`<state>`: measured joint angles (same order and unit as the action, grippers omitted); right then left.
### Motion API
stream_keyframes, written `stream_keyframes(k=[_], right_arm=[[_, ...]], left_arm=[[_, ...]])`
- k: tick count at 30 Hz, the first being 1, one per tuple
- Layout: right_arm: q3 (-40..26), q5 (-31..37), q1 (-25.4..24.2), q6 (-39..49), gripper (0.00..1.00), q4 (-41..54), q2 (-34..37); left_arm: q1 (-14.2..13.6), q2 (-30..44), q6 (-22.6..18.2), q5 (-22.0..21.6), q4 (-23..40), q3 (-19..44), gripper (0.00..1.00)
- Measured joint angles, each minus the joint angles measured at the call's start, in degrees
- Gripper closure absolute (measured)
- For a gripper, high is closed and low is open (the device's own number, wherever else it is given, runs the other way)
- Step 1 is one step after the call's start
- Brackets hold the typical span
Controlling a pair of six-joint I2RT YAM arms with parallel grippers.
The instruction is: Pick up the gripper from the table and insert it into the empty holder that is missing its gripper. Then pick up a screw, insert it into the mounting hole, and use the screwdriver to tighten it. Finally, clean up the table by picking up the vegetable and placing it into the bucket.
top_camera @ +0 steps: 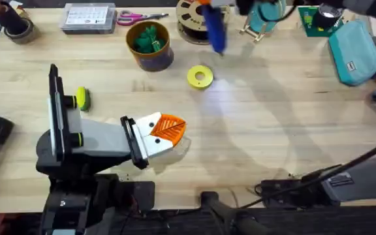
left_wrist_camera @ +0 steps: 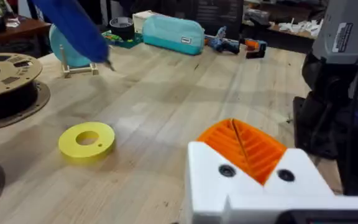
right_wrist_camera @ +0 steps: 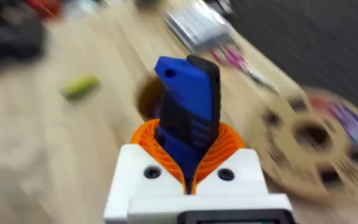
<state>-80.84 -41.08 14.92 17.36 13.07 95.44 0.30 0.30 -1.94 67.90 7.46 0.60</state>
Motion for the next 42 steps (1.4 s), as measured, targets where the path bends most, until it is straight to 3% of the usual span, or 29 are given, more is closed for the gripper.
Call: stream_keyframes(k=[5, 14, 23, 37, 38, 42], right_arm=[[0.0, 12.1, -1.5, 17.2, 0.977, 13.9, -1.2], [-0.1, 35.2, -1.8, 50.5, 0.977, 28.2, -1.2], [0.7, 41.1, -2.7, 59.3, 0.977, 28.8, 6.2], [5.5, 42.1, -2.8, 61.1, 0.977, 25.7, 13.4], [5.5, 42.3, -2.8, 61.1, 0.945, 25.7, 13.4], [5.6, 42.7, -2.8, 61.1, 0.360, 24.7, 13.3]], left_arm=[[0.0, 0.0, 0.0, 0.0, 0.0, 0.0, 0.998], [0.0, 0.0, 0.0, -1.8, -0.4, 0.0, 0.998], [0.0, 0.0, 0.0, -3.3, -0.6, 0.0, 0.998], [0.0, 0.0, 0.0, -3.5, -0.6, 0.0, 0.998], [0.0, 0.0, 0.0, -3.5, -0.6, 0.0, 0.998], [0.0, 0.0, 0.0, -3.5, -0.6, 0.0, 0.998]])
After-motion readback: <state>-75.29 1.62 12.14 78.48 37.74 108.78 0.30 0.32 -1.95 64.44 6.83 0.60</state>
